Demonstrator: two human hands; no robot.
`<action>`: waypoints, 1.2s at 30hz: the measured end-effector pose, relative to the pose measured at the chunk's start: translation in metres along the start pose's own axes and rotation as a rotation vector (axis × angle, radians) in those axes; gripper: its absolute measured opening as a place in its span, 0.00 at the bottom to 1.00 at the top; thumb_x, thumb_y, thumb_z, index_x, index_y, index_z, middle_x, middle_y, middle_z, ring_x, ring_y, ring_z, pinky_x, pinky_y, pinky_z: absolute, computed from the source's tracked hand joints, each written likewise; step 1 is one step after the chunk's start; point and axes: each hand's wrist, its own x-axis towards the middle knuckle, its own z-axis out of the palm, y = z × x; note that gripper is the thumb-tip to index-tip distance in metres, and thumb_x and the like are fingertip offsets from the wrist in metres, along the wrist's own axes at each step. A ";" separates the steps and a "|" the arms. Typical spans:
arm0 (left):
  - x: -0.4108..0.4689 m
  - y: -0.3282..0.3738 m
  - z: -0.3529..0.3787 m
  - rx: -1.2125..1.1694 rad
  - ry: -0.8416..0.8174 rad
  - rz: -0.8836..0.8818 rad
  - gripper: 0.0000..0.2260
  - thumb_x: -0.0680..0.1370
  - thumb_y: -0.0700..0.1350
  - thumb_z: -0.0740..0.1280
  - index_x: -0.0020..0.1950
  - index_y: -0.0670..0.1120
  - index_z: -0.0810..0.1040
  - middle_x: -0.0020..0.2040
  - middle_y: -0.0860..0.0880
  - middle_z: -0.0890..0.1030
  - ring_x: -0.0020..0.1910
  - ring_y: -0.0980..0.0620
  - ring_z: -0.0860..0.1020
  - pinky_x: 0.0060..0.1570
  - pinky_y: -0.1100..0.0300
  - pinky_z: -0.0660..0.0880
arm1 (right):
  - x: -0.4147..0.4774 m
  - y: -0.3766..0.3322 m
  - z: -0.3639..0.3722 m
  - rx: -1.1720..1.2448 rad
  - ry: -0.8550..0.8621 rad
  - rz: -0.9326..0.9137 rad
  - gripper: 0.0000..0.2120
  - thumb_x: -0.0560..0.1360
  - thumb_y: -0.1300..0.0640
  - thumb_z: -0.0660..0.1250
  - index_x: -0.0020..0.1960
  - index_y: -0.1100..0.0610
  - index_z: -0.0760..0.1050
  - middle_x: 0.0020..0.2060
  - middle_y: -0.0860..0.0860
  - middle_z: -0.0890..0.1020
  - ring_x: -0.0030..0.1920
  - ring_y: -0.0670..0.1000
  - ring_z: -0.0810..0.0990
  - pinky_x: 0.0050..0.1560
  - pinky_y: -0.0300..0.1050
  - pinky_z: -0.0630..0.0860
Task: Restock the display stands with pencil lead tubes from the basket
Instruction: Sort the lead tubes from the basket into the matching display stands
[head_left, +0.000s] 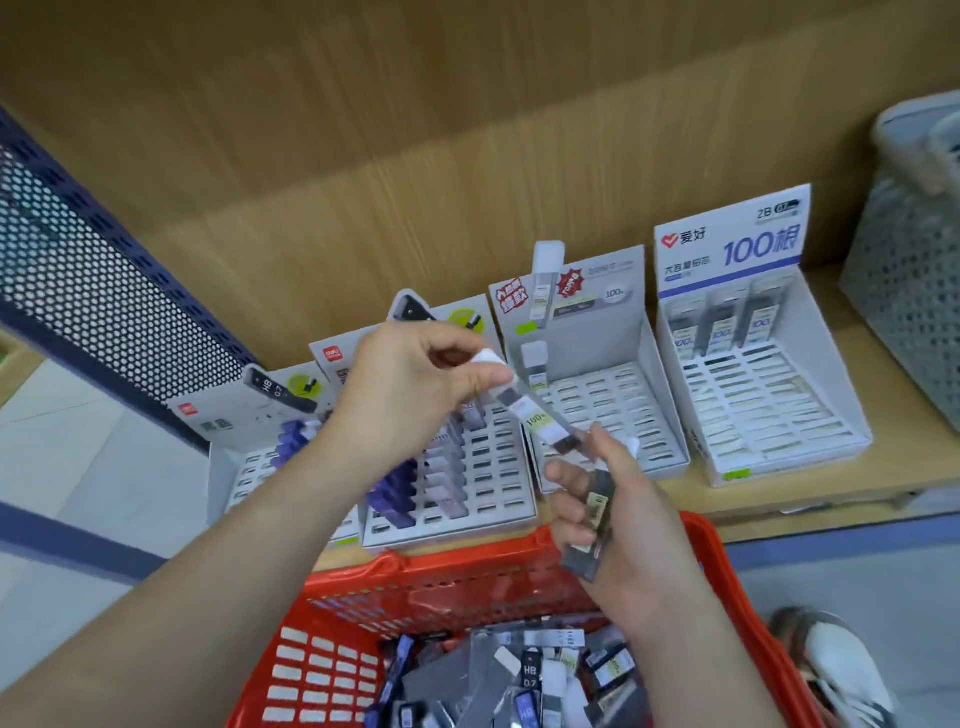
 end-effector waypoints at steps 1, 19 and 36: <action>0.010 0.000 0.007 0.050 0.034 0.022 0.03 0.69 0.43 0.76 0.38 0.51 0.83 0.32 0.48 0.82 0.30 0.54 0.75 0.36 0.55 0.77 | 0.003 -0.003 -0.005 0.017 0.039 -0.005 0.10 0.78 0.51 0.67 0.54 0.56 0.78 0.35 0.53 0.78 0.25 0.46 0.67 0.21 0.36 0.62; 0.085 -0.040 0.085 0.616 0.016 0.347 0.05 0.76 0.44 0.69 0.45 0.44 0.83 0.42 0.45 0.81 0.44 0.46 0.77 0.44 0.54 0.72 | 0.016 -0.024 -0.046 0.213 0.110 -0.125 0.15 0.77 0.70 0.60 0.61 0.62 0.76 0.42 0.58 0.81 0.35 0.50 0.80 0.30 0.38 0.76; 0.097 -0.035 0.095 0.835 0.003 0.409 0.08 0.78 0.39 0.65 0.56 0.42 0.76 0.45 0.42 0.82 0.44 0.39 0.79 0.40 0.51 0.75 | 0.015 -0.020 -0.047 0.203 0.185 -0.063 0.13 0.79 0.62 0.60 0.62 0.58 0.77 0.34 0.53 0.76 0.33 0.49 0.73 0.28 0.39 0.67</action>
